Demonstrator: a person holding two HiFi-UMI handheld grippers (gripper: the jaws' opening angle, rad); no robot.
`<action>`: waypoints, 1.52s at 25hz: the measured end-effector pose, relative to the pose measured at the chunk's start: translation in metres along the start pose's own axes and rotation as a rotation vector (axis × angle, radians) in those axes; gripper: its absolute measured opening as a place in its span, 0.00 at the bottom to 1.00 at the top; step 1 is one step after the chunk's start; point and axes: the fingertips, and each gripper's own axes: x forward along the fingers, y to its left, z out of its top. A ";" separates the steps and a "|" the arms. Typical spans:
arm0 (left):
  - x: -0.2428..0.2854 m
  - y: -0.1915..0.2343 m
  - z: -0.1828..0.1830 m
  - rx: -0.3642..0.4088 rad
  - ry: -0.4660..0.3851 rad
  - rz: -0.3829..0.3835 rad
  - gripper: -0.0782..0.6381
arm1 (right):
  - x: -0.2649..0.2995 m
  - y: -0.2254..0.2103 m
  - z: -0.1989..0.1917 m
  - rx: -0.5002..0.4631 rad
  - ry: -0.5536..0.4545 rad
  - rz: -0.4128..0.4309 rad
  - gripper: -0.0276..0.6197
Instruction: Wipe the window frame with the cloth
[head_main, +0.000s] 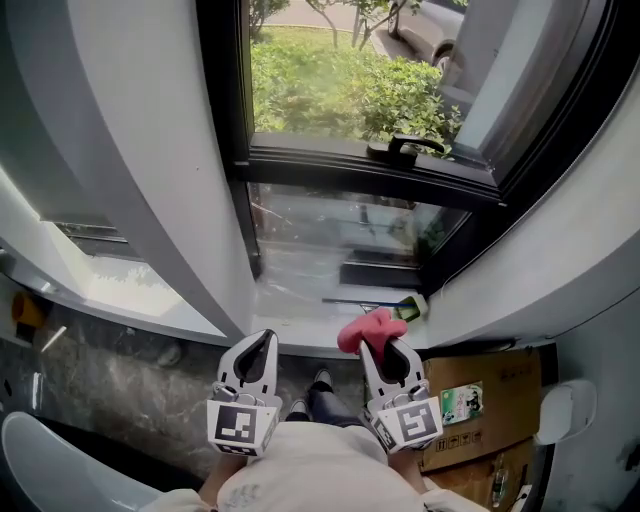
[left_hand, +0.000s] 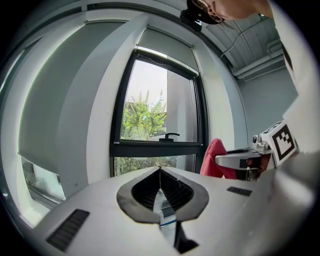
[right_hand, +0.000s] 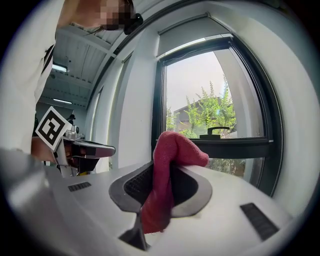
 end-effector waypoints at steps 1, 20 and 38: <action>0.005 0.000 0.001 0.008 0.004 0.001 0.12 | 0.006 -0.003 0.000 0.004 -0.001 0.008 0.16; 0.133 -0.007 0.038 -0.004 -0.044 0.047 0.12 | 0.097 -0.103 0.038 -0.015 -0.119 0.160 0.16; 0.175 -0.026 0.043 0.013 -0.052 0.039 0.12 | 0.106 -0.133 0.039 0.023 -0.139 0.218 0.17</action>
